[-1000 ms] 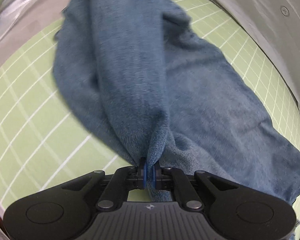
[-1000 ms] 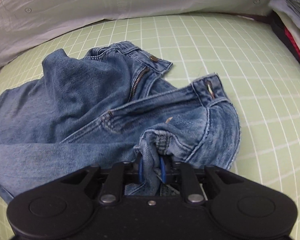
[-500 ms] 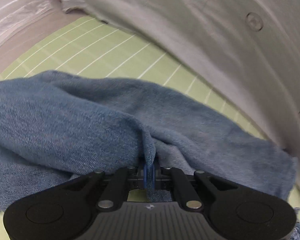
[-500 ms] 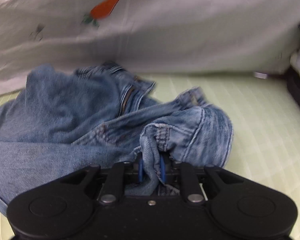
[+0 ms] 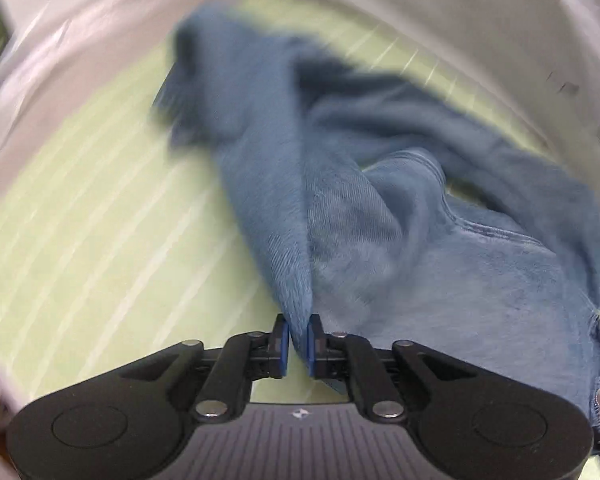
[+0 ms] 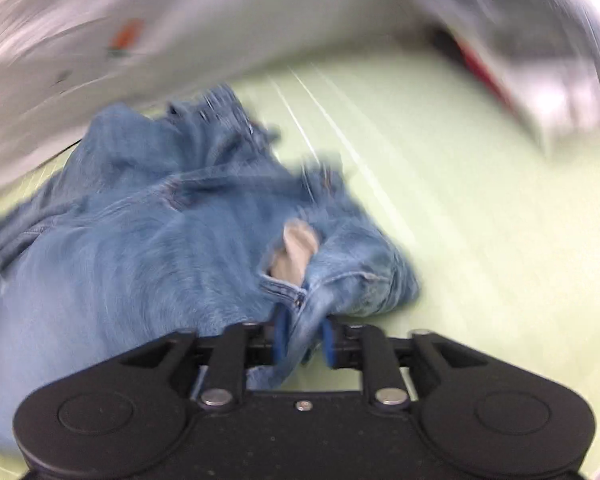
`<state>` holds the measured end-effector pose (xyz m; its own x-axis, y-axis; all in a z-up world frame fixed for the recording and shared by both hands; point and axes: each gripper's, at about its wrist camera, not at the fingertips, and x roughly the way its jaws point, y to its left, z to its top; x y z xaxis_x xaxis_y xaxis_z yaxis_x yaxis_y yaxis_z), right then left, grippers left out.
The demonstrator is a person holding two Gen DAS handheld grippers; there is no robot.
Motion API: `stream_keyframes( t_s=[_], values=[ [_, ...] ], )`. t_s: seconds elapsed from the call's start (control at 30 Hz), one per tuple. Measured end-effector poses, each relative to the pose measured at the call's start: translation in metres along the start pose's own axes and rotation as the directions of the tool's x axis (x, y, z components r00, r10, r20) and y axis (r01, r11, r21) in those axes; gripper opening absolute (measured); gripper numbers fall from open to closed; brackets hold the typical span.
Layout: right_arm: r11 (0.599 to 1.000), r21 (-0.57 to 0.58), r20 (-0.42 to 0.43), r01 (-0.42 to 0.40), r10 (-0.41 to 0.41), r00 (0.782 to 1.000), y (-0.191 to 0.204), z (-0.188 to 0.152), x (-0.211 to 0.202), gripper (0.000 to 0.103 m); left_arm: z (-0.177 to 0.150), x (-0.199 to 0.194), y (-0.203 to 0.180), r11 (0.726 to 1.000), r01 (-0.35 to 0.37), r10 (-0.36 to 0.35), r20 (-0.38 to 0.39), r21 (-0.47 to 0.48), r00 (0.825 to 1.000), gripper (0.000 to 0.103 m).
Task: Fold clothes
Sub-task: 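Lay the jeans flat on the mat and open both grippers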
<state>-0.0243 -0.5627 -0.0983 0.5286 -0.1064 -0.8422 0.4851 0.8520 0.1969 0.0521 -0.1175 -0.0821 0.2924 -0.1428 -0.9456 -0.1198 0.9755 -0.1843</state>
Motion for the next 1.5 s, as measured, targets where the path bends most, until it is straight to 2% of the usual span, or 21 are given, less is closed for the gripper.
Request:
stream_keyframes(
  t_s=[0.03,0.07,0.13,0.17,0.27,0.4,0.5,0.57,0.63,0.7,0.77,0.87,0.9,0.97,1.0,1.07,1.1,1.13,1.3,1.4,1.5],
  values=[
    [0.998,0.064,-0.005,-0.017,0.017,1.000,-0.012,-0.005,-0.002,0.067,-0.005,-0.005,0.002,1.000,0.026,-0.026,0.003,-0.014,1.000,0.025],
    [0.994,0.109,0.019,-0.027,0.025,1.000,-0.021,-0.008,-0.008,0.073,-0.008,-0.011,0.001,0.999,0.034,-0.034,0.025,-0.005,0.999,0.041],
    [0.981,0.187,0.060,-0.053,0.043,0.997,-0.037,-0.009,-0.014,0.087,-0.013,-0.025,-0.003,0.999,0.030,-0.033,0.084,0.034,0.996,0.058],
    [0.974,0.217,0.073,-0.067,0.052,0.996,-0.044,-0.008,-0.015,0.089,-0.017,-0.032,-0.005,0.998,0.022,-0.028,0.116,0.057,0.993,0.065],
    [0.956,0.269,0.089,-0.115,0.095,0.992,-0.059,-0.001,-0.009,0.090,-0.024,-0.043,-0.011,0.997,0.015,-0.028,0.172,0.078,0.985,0.078],
    [0.915,0.345,0.108,-0.207,0.180,0.978,-0.073,0.011,0.006,0.092,-0.034,-0.048,-0.017,0.997,0.004,-0.018,0.192,0.072,0.981,0.080],
    [0.902,0.383,0.067,-0.201,0.190,0.979,-0.075,0.022,0.023,0.092,-0.040,-0.050,-0.022,0.999,-0.011,0.001,0.206,0.048,0.979,0.081],
    [0.911,0.363,0.042,-0.194,0.192,0.980,-0.073,0.030,0.030,0.082,-0.045,-0.055,-0.026,0.999,-0.021,0.014,0.215,0.031,0.976,0.081],
    [0.945,0.248,0.047,-0.212,0.207,0.977,-0.066,0.039,0.028,0.036,-0.046,-0.057,-0.027,0.999,-0.034,0.030,0.222,0.015,0.975,0.081],
    [0.968,0.079,0.081,-0.238,0.232,0.969,-0.057,0.048,0.011,0.019,-0.044,-0.057,-0.028,0.999,-0.054,0.052,0.223,0.000,0.973,0.081],
    [0.975,-0.054,0.153,-0.217,0.222,0.963,-0.054,0.056,-0.015,0.013,-0.041,-0.057,-0.028,0.997,-0.072,0.071,0.224,-0.006,0.972,0.081],
    [0.994,-0.001,0.254,-0.113,0.110,0.961,-0.079,0.068,-0.039,0.013,-0.035,-0.061,-0.024,0.996,-0.093,0.092,0.247,-0.006,0.965,0.081],
    [0.998,0.011,0.262,-0.067,0.062,0.963,-0.084,0.070,-0.040,0.014,-0.033,-0.062,-0.022,0.995,-0.098,0.097,0.255,-0.008,0.962,0.081],
    [0.998,0.004,0.200,0.062,-0.061,0.978,-0.085,0.066,-0.021,0.018,-0.026,-0.062,-0.015,0.995,-0.100,0.100,0.256,-0.011,0.961,0.082],
    [0.992,-0.003,0.169,0.126,-0.123,0.978,-0.085,0.064,-0.012,0.023,-0.022,-0.061,-0.012,0.995,-0.100,0.101,0.251,-0.015,0.963,0.082],
    [0.975,-0.004,0.129,0.221,-0.219,0.967,-0.084,0.058,-0.001,0.048,-0.011,-0.059,-0.006,0.995,-0.095,0.097,0.245,-0.024,0.965,0.082],
    [0.978,0.026,0.153,0.206,-0.208,0.966,-0.079,0.052,-0.009,0.078,-0.005,-0.059,-0.003,0.996,-0.090,0.094,0.249,-0.028,0.964,0.082],
    [0.980,0.047,0.177,0.192,-0.197,0.964,-0.072,0.047,-0.016,0.099,0.002,-0.059,0.000,0.996,-0.086,0.091,0.255,-0.031,0.963,0.082],
    [0.978,0.103,0.190,0.180,-0.197,0.962,-0.030,0.034,-0.020,0.101,0.048,-0.044,0.013,0.998,-0.051,0.057,0.264,-0.031,0.963,0.085],
    [0.976,0.139,0.156,0.170,-0.191,0.969,-0.008,0.034,-0.014,0.101,0.083,-0.021,0.021,0.999,-0.040,0.046,0.231,-0.031,0.972,0.085],
    [0.978,0.122,0.137,0.166,-0.183,0.974,0.016,0.038,-0.019,0.101,0.117,0.004,0.026,0.999,-0.035,0.038,0.174,-0.020,0.984,0.085]
  ],
)
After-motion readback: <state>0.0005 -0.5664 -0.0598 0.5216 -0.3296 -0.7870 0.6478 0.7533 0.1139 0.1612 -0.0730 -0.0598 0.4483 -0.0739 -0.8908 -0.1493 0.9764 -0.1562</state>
